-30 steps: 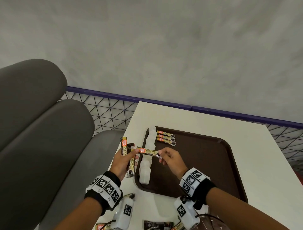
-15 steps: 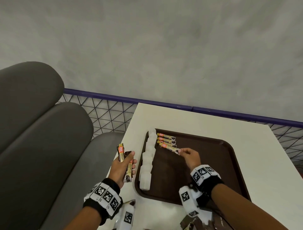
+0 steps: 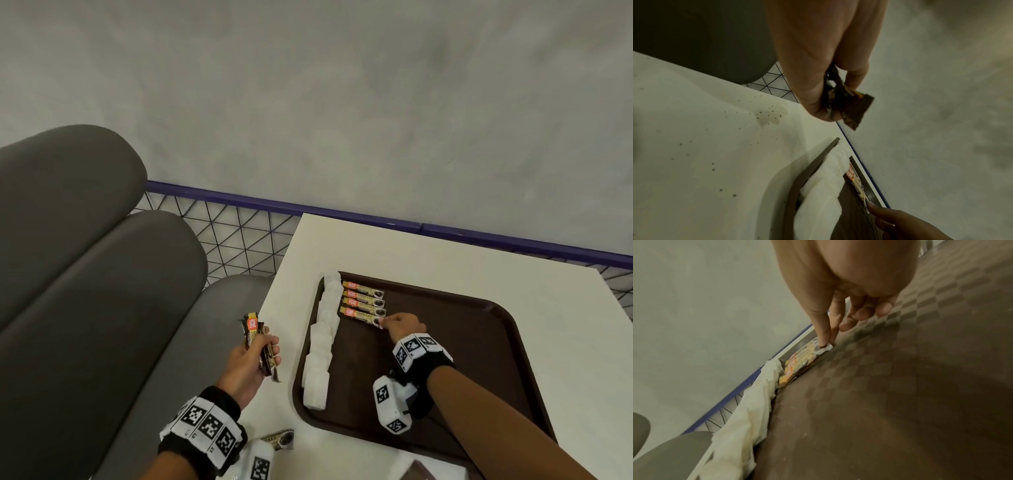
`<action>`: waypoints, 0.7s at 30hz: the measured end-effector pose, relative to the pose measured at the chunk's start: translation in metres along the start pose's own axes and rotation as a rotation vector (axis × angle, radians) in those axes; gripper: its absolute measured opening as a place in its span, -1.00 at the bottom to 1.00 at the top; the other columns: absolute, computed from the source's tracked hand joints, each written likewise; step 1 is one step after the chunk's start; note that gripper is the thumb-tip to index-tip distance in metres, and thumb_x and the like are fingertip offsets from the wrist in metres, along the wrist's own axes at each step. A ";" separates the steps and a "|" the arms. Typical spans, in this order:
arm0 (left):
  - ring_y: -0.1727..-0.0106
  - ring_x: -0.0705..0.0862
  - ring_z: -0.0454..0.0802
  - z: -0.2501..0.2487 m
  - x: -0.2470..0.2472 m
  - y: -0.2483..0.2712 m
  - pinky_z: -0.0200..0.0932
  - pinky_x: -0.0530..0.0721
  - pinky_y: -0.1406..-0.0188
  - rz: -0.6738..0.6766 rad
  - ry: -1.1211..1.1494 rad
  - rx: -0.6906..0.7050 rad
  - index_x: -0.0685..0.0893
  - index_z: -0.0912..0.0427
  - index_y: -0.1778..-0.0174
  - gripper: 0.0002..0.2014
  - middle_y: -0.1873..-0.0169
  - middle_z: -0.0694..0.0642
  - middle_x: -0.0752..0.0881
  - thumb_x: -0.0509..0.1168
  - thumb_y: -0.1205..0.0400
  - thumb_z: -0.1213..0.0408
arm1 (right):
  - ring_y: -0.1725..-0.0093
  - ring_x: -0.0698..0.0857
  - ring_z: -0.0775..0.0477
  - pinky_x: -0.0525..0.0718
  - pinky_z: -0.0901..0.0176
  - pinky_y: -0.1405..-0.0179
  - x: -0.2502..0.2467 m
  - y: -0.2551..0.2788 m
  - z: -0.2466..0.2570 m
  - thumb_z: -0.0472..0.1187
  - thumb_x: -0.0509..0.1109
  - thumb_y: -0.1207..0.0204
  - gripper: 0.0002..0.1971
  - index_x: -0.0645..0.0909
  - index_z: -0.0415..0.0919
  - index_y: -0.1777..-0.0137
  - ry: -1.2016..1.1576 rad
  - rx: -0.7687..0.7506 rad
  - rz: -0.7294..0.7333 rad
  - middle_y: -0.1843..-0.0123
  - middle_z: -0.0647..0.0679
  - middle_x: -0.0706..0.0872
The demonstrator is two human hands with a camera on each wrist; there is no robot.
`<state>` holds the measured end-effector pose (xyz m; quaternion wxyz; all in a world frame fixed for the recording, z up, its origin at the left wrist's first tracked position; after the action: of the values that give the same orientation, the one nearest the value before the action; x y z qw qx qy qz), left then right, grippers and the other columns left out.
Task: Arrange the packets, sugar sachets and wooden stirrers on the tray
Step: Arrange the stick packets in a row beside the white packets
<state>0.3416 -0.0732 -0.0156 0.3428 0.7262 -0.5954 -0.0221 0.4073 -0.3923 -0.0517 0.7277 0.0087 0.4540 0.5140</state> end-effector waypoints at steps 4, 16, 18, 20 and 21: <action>0.30 0.52 -0.01 0.001 0.002 -0.002 -0.15 0.56 0.24 0.000 0.021 0.004 0.52 0.27 -0.14 -0.83 0.30 0.15 0.53 0.19 -0.65 0.46 | -0.36 0.41 -0.29 0.44 -0.03 -0.34 0.003 -0.004 0.003 0.03 0.38 -0.51 -0.74 0.75 -0.12 -0.03 0.100 -0.021 -0.033 -0.25 -0.23 0.65; 0.08 0.78 0.08 0.005 0.011 -0.002 -0.04 0.72 0.03 0.084 -0.009 -0.019 0.64 0.29 -0.05 -0.86 0.11 0.22 0.82 0.20 -0.65 0.42 | -0.33 0.44 -0.27 0.43 -0.03 -0.34 -0.004 -0.005 0.003 0.12 0.43 -0.42 -0.70 0.70 -0.07 -0.01 0.150 -0.048 -0.062 -0.28 -0.18 0.62; -0.02 0.78 0.09 0.006 0.012 -0.001 -0.06 0.74 0.06 0.099 -0.013 -0.023 0.64 0.28 -0.10 -0.84 0.03 0.22 0.81 0.21 -0.65 0.42 | -0.35 0.44 -0.25 0.40 -0.04 -0.34 -0.009 0.000 0.003 0.07 0.45 -0.41 -0.70 0.65 -0.08 -0.04 0.104 -0.057 -0.098 -0.28 -0.17 0.59; -0.06 0.78 0.09 0.007 0.015 0.000 -0.03 0.72 -0.01 0.115 -0.020 -0.021 0.63 0.29 -0.15 -0.80 -0.03 0.23 0.80 0.23 -0.64 0.41 | -0.35 0.42 -0.25 0.39 -0.06 -0.34 -0.017 0.010 0.005 -0.03 0.48 -0.41 -0.69 0.58 -0.11 -0.10 0.015 -0.082 -0.153 -0.26 -0.18 0.57; -0.07 0.77 0.09 0.006 0.017 0.001 -0.02 0.71 -0.03 0.123 -0.027 -0.018 0.63 0.30 -0.16 -0.80 -0.03 0.22 0.80 0.24 -0.64 0.41 | -0.33 0.43 -0.24 0.40 -0.06 -0.33 -0.020 0.016 0.007 -0.10 0.47 -0.42 -0.70 0.56 -0.13 -0.11 -0.031 -0.110 -0.180 -0.23 -0.18 0.57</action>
<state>0.3426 -0.0917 -0.0133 0.3420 0.6850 -0.6431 -0.0161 0.3985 -0.3968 -0.0266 0.7772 -0.0644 0.4129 0.4705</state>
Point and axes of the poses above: each hand's wrist, its own y-axis away from the middle knuckle, its own x-axis out of the palm, z = x × y, the point moved 9 cm from there along -y, towards the middle knuckle
